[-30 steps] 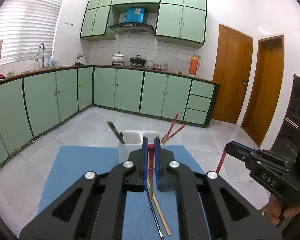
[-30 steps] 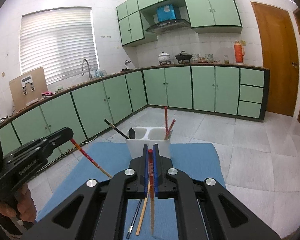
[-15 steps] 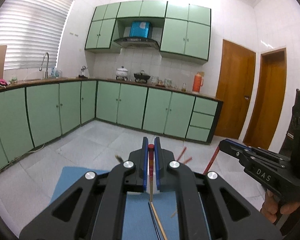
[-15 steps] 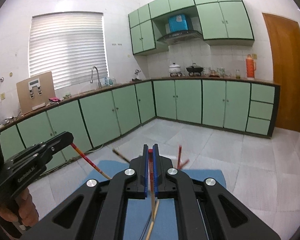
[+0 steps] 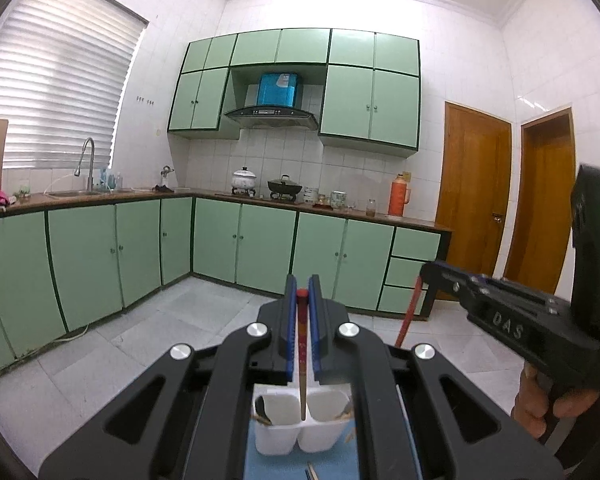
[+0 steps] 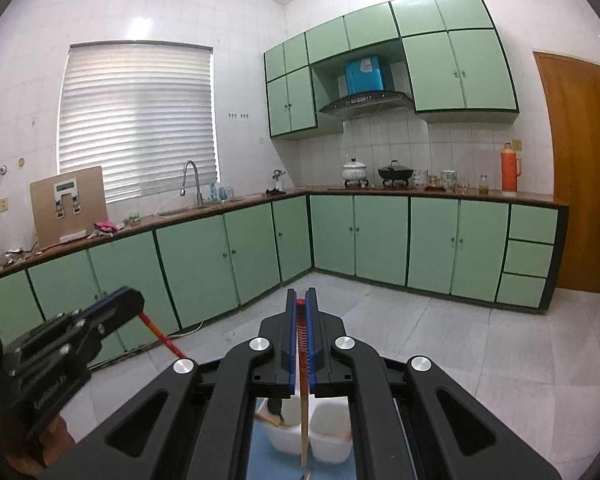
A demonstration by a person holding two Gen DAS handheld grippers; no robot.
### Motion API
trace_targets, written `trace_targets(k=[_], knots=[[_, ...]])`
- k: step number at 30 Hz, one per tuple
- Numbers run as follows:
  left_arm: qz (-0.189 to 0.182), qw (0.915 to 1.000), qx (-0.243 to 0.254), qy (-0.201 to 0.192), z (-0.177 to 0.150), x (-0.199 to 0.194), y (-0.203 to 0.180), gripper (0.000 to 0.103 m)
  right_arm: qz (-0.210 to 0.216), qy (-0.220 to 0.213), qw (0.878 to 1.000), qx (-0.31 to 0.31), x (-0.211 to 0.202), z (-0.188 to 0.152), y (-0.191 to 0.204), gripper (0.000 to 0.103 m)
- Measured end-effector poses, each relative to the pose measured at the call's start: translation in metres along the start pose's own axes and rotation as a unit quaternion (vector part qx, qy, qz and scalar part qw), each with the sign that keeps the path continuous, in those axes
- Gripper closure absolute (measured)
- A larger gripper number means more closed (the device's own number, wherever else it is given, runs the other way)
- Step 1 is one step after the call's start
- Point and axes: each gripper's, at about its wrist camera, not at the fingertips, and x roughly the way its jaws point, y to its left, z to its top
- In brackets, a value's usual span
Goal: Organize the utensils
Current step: 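Lift and carry the chopstick with the left tool while the right carries its chopstick to the holder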
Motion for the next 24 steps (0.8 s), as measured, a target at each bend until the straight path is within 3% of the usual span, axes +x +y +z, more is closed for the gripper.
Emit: trace_targets(k=[9, 24], knots=[[0.008, 0.9996, 0.013, 0.024, -0.005, 0.058, 0.001, 0.098, -0.018, -0.005, 1.000, 0.007, 0.052, 0.014, -0.022, 0.099], [0.022, 0.9933, 0.026, 0.110, -0.073, 0.127, 0.014, 0.098, -0.016, 0.059, 0.998, 0.029, 0.100, -0.056, -0.039, 0.103]])
